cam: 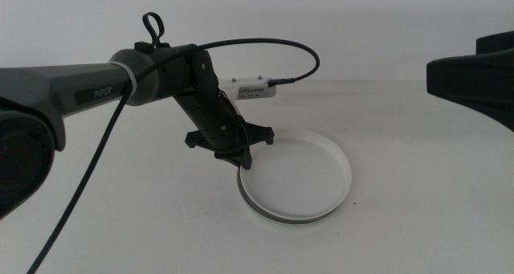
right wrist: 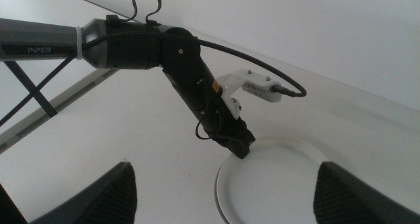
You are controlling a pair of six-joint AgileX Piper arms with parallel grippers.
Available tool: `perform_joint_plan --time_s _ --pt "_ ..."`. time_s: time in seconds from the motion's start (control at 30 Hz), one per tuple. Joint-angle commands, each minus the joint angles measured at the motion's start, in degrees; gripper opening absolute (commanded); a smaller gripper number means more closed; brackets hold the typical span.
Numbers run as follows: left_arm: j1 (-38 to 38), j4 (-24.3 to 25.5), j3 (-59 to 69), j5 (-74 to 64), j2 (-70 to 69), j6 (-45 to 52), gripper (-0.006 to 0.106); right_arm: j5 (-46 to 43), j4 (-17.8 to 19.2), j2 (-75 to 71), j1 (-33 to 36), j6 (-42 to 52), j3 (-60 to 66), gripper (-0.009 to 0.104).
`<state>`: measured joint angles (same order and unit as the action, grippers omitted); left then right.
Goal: Stack the three bowls on top of each other.
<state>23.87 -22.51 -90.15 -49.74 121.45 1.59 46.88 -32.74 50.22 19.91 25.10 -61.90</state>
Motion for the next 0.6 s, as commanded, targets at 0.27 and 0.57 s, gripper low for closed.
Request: perform_joint_plan --time_s 0.27,0.57 --pt "0.1 2.8 -2.1 -2.0 -0.2 0.1 0.019 -0.3 0.0 -0.1 0.0 0.2 0.3 0.093" --pt "0.1 4.9 -11.6 -11.3 -0.4 -0.1 0.078 -0.3 0.0 -0.1 0.0 0.2 0.3 0.093"
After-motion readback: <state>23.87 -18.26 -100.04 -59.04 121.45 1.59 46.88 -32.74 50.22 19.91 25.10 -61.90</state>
